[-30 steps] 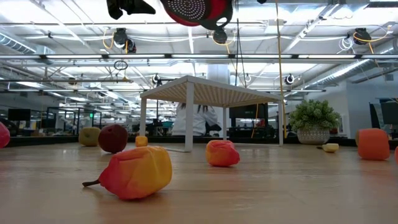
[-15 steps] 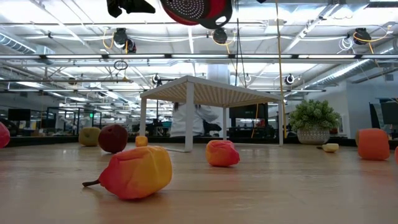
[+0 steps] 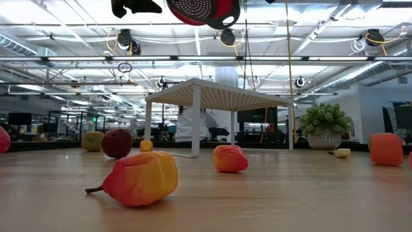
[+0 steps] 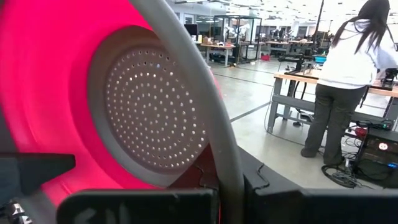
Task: Pick & Place Fruit
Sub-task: Put the red strainer bowl on the shelf
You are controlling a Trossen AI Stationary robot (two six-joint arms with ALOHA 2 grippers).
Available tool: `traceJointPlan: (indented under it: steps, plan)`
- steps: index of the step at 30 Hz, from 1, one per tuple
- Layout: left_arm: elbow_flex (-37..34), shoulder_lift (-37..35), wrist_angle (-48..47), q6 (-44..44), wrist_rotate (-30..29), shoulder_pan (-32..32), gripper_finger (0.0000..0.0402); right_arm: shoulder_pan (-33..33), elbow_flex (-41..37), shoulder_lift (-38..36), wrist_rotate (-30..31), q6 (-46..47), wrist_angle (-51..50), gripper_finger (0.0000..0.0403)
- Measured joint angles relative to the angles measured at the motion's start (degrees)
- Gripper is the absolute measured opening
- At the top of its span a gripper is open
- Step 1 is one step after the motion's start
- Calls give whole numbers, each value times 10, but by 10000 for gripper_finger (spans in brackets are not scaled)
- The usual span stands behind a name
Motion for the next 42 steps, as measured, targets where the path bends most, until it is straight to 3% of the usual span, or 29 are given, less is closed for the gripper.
traceJointPlan:
  steps: [12,16,27,42]
  plan:
    - [0,0,2,-60,2,0,62,1,0,0,-5,-1,-2,8]
    - [0,0,1,-63,7,0,11,3,0,0,-40,-12,-1,17]
    - [-1,-1,-1,-93,9,4,3,3,0,-1,-71,-38,-17,38]
    - [-1,0,2,-120,6,3,1,10,0,-5,-79,-76,-31,199]
